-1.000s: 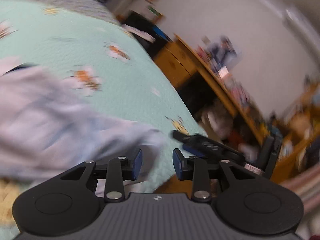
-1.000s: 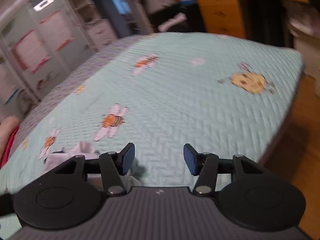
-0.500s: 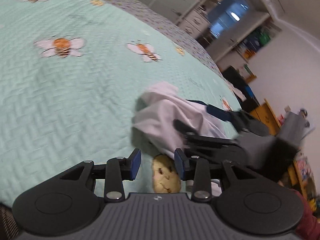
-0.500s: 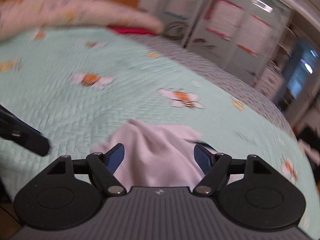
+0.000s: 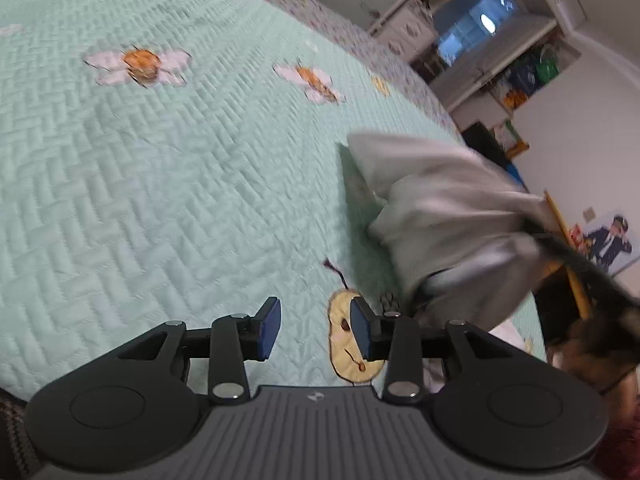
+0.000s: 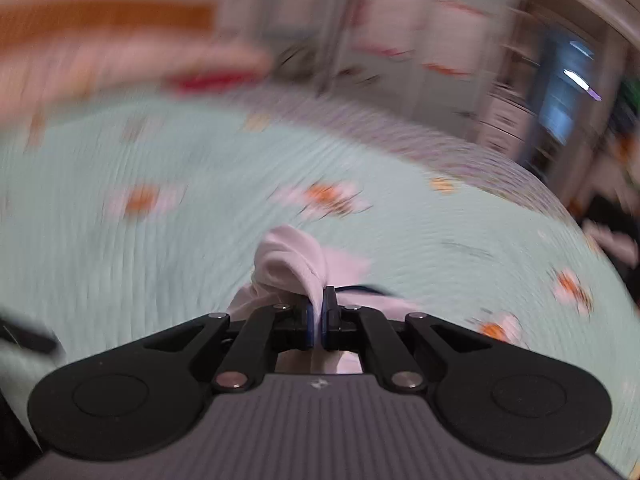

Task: Fold clothes

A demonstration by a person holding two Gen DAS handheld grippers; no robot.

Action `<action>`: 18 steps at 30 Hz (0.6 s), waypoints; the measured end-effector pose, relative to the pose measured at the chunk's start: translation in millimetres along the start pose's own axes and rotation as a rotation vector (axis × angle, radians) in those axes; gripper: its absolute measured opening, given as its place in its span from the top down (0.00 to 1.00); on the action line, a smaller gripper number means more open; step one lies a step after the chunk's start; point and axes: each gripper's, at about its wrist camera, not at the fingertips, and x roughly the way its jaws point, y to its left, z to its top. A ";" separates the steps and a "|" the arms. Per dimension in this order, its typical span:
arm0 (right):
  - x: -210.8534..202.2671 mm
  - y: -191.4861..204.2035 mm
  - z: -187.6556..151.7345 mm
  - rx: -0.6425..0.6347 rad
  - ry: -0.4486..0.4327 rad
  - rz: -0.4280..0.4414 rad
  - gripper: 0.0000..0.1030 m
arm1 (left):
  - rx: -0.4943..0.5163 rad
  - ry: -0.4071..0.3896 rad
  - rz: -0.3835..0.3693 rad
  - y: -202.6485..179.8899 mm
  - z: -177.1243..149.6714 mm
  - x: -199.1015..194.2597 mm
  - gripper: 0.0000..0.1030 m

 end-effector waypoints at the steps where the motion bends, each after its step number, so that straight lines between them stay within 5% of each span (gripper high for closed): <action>1: -14.7 -22.0 -1.5 0.057 -0.017 -0.045 0.98 | 0.010 0.016 -0.002 -4.2 -1.9 5.8 0.61; 7: -59.3 -122.8 -49.9 0.297 0.012 -0.228 0.98 | 0.133 0.099 -0.034 -44.3 -10.7 42.3 0.61; 18: -43.4 -186.2 -145.6 0.583 0.208 -0.470 0.98 | 0.358 0.080 -0.028 -128.8 22.2 119.5 0.58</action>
